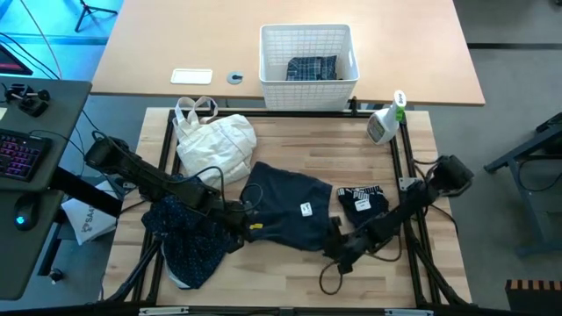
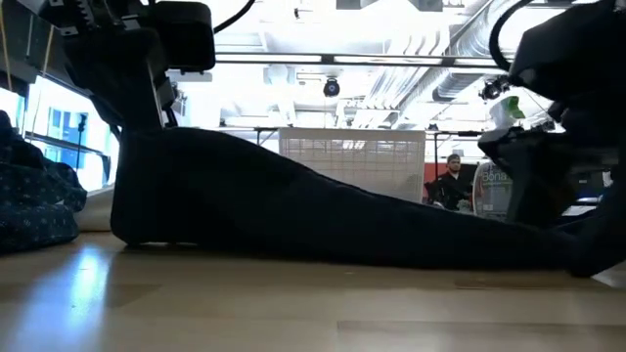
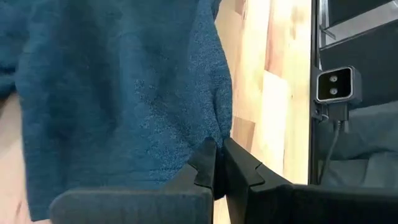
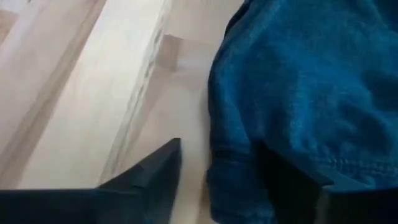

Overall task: Fold Laundry from Bin
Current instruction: Fold the black short

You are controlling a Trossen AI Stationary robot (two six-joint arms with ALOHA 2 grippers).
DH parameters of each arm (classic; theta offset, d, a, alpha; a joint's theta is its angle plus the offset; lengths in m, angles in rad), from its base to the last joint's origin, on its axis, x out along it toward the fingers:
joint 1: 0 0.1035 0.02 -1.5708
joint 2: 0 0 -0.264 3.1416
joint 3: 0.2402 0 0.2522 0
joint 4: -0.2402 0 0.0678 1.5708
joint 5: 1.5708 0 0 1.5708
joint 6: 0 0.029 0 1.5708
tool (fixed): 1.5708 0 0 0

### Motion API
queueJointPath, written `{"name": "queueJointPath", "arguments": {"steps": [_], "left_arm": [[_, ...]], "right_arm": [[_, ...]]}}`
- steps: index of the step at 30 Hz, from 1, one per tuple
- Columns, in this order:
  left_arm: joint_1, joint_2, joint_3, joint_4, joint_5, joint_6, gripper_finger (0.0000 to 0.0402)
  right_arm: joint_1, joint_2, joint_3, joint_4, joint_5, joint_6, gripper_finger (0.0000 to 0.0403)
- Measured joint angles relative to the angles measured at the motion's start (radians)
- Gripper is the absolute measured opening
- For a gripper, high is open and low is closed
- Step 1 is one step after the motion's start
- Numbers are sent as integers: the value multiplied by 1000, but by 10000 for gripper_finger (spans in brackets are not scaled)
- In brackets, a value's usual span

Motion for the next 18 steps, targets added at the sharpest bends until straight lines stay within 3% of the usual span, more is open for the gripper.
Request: {"name": "queueJointPath", "arguments": {"steps": [4,7,11,14,18], "left_arm": [[0,-9,7,-10,65,1,0],[0,-40,46,-28,98,1,0],[20,-92,103,-72,104,1,0],[70,-122,125,-127,49,5,0],[158,-121,108,-284,-18,67,0]], "right_arm": [[16,-13,39,-100,-15,96,89],[19,-79,96,-289,-67,127,17],[-57,-231,172,-474,-189,202,26],[-151,-334,153,-498,-313,207,14],[-332,-428,120,-492,-375,238,8]]}}
